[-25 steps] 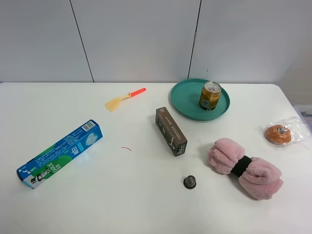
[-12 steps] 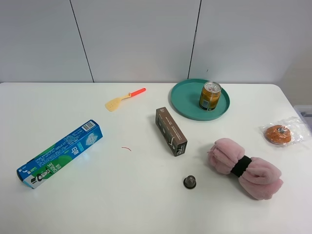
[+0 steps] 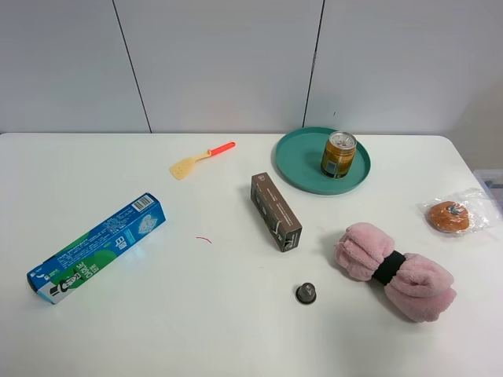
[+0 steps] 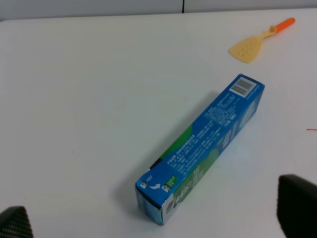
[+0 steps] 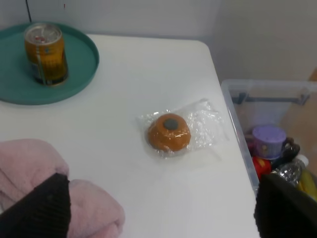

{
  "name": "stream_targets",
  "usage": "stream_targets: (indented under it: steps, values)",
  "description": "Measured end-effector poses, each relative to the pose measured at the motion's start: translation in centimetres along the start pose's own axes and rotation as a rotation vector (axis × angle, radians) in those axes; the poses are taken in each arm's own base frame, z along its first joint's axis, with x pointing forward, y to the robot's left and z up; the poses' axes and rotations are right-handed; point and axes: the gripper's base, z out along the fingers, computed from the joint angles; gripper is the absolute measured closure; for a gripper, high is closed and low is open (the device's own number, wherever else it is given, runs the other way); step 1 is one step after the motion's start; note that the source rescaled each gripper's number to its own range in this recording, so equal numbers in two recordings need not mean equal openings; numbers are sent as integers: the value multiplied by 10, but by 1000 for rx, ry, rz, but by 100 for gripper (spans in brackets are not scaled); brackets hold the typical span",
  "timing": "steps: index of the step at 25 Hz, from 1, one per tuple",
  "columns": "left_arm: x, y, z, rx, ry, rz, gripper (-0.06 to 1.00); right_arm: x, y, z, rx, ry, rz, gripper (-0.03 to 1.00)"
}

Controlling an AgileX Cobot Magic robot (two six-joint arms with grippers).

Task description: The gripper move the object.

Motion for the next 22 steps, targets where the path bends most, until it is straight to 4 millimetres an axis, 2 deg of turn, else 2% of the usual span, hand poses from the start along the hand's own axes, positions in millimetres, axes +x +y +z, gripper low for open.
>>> stream_targets:
  steps: [1,2,4,5,7,10,13,19,22]
  values:
    - [0,0,0,0,0,0,-6,2,0,-2,1,-6,1,62]
    - [0,0,0,0,0,0,-6,5,0,-2,-1,9,3,54]
    - [0,0,0,0,0,0,-6,8,2,-3,-14,34,9,24]
    - [0,0,0,0,0,0,-6,8,2,-3,-21,32,13,15]
    - [0,0,0,0,0,0,-6,8,4,-3,-39,23,23,3]
    - [0,0,0,0,0,0,-6,7,7,-5,-74,-13,45,-2]
    - [0,0,0,0,0,0,-6,12,8,-8,-82,-37,51,-3]
    - [0,0,0,0,0,0,-6,30,16,14,-127,56,64,-3]
    - [0,0,0,0,0,0,-6,32,16,16,-131,67,66,-3]
